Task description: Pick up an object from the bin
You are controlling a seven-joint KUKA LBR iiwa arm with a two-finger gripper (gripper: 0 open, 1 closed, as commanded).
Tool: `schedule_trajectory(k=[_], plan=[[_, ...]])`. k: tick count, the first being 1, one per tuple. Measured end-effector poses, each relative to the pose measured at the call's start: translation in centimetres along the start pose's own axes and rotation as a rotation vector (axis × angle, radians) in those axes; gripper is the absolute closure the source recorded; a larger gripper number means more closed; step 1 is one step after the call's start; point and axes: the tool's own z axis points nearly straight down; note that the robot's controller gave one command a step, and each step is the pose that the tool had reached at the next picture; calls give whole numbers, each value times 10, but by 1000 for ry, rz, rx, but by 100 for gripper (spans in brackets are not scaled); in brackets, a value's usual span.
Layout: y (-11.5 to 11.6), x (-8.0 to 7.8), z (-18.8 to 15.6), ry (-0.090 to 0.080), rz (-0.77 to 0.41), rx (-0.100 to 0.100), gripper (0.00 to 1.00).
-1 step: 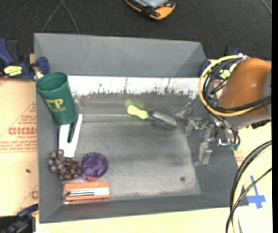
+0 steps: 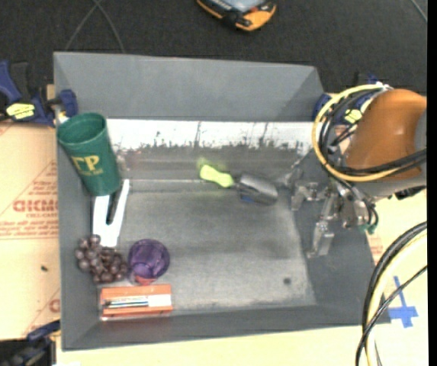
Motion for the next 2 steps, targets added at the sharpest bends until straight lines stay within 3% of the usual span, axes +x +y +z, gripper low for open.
schedule_trajectory(k=[1,2], plan=[[36,-75,78,-5,-81,1,0],[46,-87,8,-15,-16,6,0]])
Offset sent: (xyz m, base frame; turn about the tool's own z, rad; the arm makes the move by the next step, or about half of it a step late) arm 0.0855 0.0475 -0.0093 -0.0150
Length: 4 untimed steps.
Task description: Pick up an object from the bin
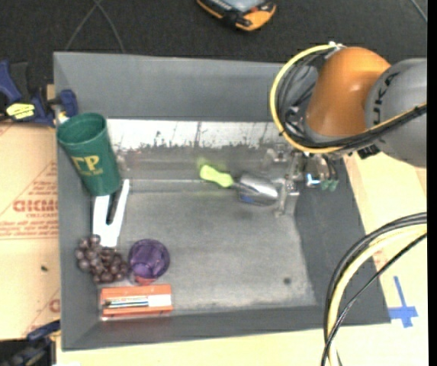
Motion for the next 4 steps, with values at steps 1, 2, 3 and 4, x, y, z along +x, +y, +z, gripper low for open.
schedule_trajectory(k=[1,2,3,4], plan=[[2,-7,41,15,39,-5,0],[-1,-4,70,-7,41,1,0],[-2,-8,70,-4,236,-2,100],[-3,-8,70,-4,235,-2,100]])
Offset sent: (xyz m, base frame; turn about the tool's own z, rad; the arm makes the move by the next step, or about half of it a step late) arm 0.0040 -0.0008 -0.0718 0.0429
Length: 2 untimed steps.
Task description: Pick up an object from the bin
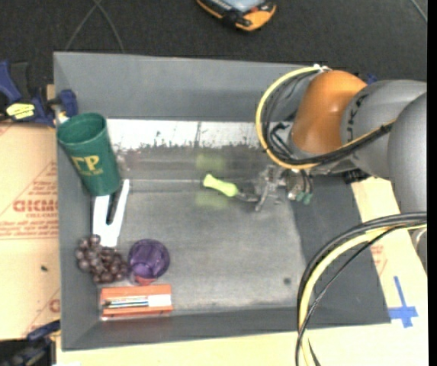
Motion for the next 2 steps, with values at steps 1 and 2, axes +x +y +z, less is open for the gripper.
schedule_trajectory(k=[1,2], plan=[[-1,0,-10,-3,0,1,100],[-1,-1,-23,-7,0,1,100]])
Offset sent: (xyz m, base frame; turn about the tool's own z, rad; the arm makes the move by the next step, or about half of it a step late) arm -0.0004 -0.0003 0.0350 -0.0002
